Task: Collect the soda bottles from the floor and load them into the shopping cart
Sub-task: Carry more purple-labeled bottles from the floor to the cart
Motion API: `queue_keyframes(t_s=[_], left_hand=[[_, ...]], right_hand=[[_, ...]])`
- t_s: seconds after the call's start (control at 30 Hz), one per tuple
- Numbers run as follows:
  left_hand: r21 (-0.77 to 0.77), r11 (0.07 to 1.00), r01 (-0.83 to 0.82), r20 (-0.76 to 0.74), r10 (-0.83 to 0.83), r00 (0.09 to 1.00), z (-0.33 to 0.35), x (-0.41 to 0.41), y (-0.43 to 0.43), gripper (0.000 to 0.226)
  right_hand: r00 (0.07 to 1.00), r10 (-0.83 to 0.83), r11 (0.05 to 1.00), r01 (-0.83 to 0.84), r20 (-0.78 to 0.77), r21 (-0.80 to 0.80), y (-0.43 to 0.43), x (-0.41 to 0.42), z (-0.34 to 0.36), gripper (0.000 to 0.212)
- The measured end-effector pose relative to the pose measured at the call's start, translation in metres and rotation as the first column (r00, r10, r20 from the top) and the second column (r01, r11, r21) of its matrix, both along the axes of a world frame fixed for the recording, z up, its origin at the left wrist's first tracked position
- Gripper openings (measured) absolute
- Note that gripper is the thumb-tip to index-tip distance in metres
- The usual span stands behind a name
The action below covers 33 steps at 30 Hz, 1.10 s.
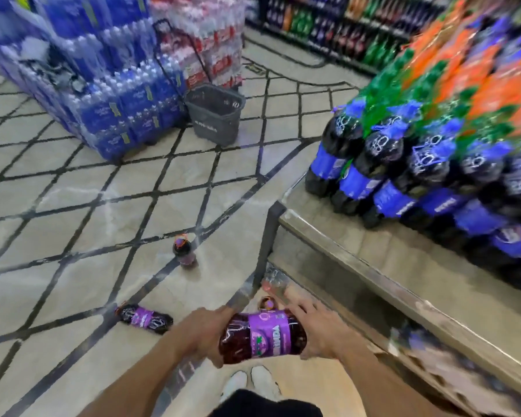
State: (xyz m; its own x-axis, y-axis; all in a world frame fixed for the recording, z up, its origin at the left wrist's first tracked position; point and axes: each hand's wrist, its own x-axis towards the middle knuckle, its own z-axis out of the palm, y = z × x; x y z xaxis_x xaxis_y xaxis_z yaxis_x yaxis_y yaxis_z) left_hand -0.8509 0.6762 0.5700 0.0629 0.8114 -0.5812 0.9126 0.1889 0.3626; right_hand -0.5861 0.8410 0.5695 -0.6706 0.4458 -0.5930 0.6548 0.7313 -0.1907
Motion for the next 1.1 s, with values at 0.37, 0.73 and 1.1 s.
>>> queue_keyframes(t_s=[0.37,0.73,1.1], left_hand=[[0.102,0.762,0.639,-0.038,-0.639,0.768,0.049,0.107,0.105,0.104],[0.157,0.318,0.935,-0.148,-0.929,0.34,0.089,0.356,0.119,0.099],[0.15,-0.054,0.987,-0.103,-0.994,-0.039,0.086,0.58,0.049,0.092]], right_hand=[[0.833,-0.549,0.821,0.552,-0.063,0.145,-0.096,0.149,0.043,0.116],[0.411,-0.894,0.378,0.906,-0.182,0.189,-0.239,0.329,0.07,0.107],[0.028,-0.987,-0.001,0.985,-0.161,0.174,-0.386,0.466,0.07,0.106]])
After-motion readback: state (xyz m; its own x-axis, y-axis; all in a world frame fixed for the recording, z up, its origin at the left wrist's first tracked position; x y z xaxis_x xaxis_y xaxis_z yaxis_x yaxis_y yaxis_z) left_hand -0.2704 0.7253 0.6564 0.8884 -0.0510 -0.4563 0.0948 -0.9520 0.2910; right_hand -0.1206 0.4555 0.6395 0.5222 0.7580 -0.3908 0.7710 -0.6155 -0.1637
